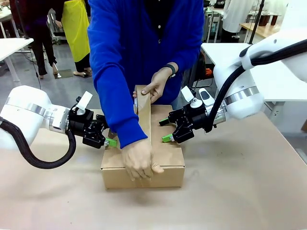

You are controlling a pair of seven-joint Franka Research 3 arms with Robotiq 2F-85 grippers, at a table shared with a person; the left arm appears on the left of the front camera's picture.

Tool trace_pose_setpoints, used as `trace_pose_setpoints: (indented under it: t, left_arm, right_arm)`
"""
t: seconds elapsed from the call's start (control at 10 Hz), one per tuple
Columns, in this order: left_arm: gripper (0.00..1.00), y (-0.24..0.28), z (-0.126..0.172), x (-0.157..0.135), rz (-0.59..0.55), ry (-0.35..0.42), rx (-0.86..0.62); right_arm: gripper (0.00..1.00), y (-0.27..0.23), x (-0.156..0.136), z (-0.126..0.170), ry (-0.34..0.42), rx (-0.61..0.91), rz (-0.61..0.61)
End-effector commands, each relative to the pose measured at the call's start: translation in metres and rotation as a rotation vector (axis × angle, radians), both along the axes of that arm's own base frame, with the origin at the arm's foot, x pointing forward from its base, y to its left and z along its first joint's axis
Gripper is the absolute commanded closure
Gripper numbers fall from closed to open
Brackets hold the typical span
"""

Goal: Pack the gift set into the box.
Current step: Press and hold the closed box until the human finishes sealing it.

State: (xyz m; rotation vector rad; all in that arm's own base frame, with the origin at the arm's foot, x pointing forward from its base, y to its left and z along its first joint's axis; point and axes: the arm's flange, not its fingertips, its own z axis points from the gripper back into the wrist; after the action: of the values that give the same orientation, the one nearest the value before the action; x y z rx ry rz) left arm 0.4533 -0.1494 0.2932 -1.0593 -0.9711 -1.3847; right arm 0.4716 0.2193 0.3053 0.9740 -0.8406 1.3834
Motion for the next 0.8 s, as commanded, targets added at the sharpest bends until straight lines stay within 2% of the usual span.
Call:
trace_pose_setpoints:
  t: [0.0, 0.7]
  left_arm:
    - [0.0, 0.0, -0.0041, -0.0022, 0.004, -0.014, -0.002]
    - [0.0, 0.0, -0.0041, -0.0022, 0.004, -0.014, -0.002]
  right_arm:
    - [0.0, 0.0029, -0.0025, -0.0035, -0.016, 0.004, 0.0]
    - [0.0, 0.0029, -0.0025, -0.0035, -0.016, 0.004, 0.0]
